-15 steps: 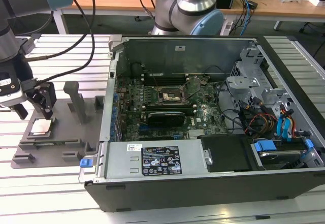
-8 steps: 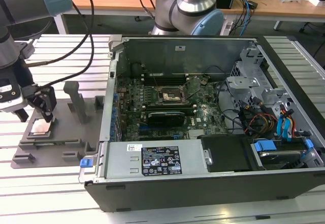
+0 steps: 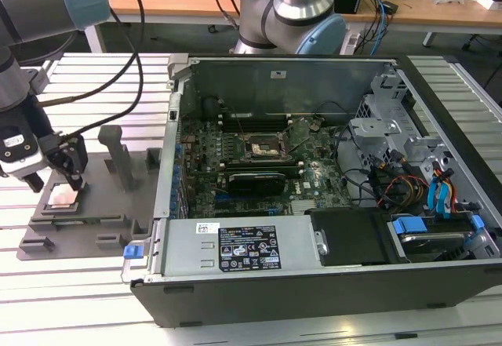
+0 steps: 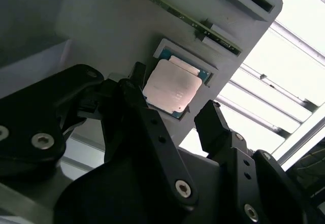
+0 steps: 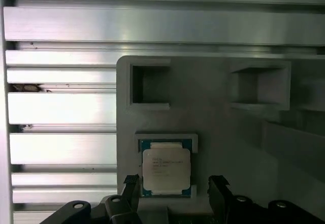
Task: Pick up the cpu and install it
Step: 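Pick up the cpu and move it towards the insertion slot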
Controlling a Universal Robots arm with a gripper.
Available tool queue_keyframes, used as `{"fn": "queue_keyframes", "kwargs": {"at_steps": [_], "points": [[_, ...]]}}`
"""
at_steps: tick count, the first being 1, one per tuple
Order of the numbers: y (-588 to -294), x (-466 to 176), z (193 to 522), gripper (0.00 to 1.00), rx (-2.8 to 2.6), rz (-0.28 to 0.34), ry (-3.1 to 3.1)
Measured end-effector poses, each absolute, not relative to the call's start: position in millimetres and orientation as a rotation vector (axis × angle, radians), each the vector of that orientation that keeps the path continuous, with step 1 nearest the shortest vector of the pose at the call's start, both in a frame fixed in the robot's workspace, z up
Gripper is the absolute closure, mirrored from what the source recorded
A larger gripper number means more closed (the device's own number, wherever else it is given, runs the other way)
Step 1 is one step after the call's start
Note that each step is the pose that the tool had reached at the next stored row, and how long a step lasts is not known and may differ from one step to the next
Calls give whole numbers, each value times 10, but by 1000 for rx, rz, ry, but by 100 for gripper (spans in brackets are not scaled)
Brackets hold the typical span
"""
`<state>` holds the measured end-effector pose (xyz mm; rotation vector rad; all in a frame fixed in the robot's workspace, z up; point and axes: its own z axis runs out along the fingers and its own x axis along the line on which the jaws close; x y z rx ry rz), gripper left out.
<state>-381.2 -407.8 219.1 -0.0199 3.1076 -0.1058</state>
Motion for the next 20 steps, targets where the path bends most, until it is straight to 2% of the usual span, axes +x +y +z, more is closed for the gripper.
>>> {"fn": "queue_keyframes", "kwargs": {"at_steps": [3,8,20], "points": [[-4079,-3812,2147,34,-40,-104,3107],[-4098,-3812,2131,34,-81,-55,3106],[-4117,-3825,1993,34,-115,-55,3105]]}}
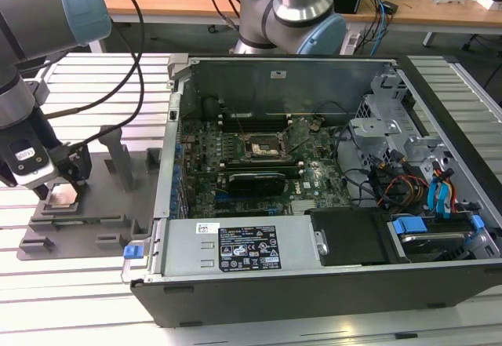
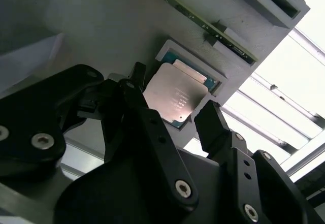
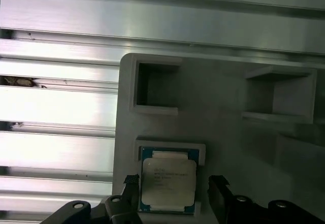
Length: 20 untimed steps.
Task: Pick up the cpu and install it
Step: 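Pick up the cpu and move it towards the insertion slot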
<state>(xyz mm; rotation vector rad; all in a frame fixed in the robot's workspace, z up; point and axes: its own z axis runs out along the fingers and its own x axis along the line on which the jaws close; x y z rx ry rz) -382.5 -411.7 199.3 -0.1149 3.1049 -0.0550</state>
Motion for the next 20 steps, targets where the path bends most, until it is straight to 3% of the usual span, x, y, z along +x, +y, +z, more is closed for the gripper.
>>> {"fn": "queue_keyframes", "kwargs": {"at_steps": [20], "points": [[-4119,-3819,1893,34,-118,-50,3121]]}}
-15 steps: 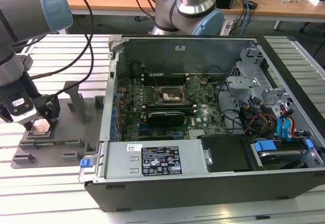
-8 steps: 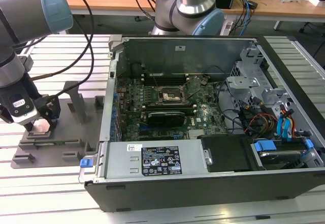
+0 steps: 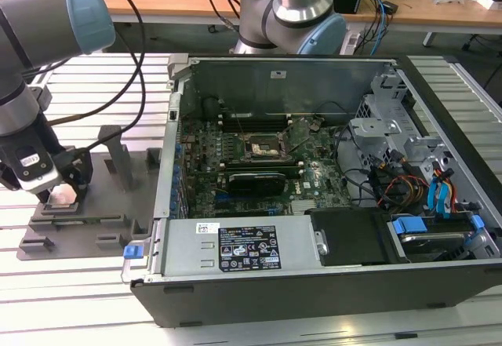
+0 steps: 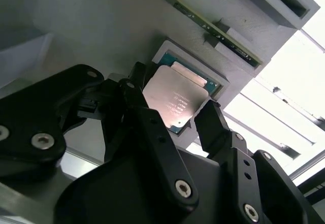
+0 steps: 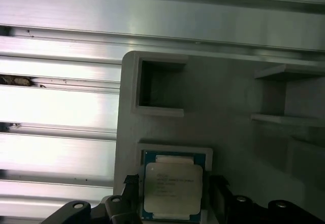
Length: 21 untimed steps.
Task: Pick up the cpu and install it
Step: 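Pick up the cpu and move it towards the insertion slot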
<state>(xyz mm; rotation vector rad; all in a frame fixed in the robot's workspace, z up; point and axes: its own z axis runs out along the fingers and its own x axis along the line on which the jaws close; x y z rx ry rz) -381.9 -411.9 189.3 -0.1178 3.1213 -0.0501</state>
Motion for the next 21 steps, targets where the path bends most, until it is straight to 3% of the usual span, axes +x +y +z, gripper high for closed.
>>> {"fn": "queue_keyframes", "kwargs": {"at_steps": [13,14,15,21], "points": [[-4112,-3798,1889,34,-118,-50,3122],[-4112,-3798,1890,35,-118,-50,3122],[-4111,-3798,1890,45,-118,-50,3122],[-4110,-3798,1889,45,-118,-50,3122]]}}
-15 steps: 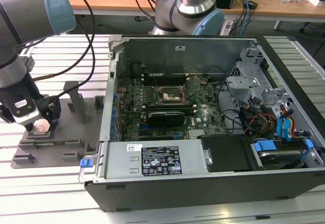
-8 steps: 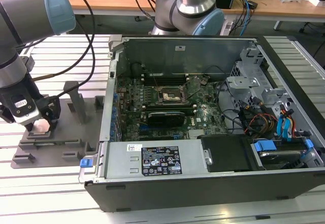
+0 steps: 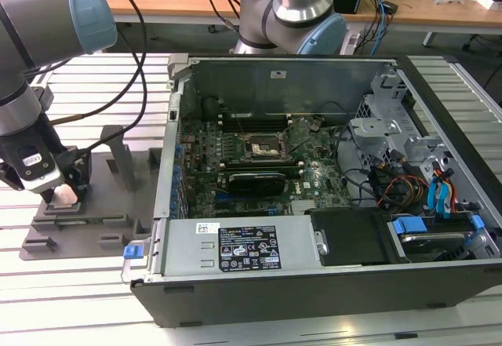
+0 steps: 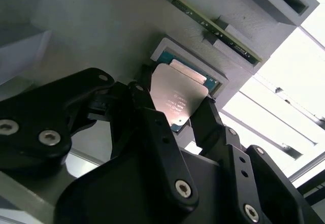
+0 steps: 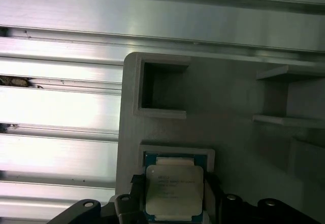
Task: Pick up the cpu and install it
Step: 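Pick up the cpu and move it towards the insertion slot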
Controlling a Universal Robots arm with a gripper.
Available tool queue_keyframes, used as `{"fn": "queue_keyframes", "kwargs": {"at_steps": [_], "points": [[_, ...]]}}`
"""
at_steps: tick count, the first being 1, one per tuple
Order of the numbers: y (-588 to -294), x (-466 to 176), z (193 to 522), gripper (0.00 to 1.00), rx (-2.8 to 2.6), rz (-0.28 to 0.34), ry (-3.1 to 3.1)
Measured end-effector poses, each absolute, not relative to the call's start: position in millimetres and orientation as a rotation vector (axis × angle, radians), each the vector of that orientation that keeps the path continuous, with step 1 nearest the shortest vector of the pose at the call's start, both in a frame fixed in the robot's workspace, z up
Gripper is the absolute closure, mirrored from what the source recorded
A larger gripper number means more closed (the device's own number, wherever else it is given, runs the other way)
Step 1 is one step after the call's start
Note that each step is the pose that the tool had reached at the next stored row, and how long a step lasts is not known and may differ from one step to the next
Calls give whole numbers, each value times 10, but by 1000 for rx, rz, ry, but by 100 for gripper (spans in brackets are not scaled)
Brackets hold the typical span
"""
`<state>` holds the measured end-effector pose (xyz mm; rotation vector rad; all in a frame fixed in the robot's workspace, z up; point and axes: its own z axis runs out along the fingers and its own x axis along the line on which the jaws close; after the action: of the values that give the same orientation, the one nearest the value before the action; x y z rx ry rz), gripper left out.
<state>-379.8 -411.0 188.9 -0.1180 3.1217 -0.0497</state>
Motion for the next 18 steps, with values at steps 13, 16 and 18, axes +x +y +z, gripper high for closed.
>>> {"fn": "queue_keyframes", "kwargs": {"at_steps": [13,16,18], "points": [[-4106,-3798,1889,45,-118,-50,3122],[-4106,-3798,1890,45,-118,-50,3122],[-4106,-3798,1909,45,-118,-51,3122]]}}
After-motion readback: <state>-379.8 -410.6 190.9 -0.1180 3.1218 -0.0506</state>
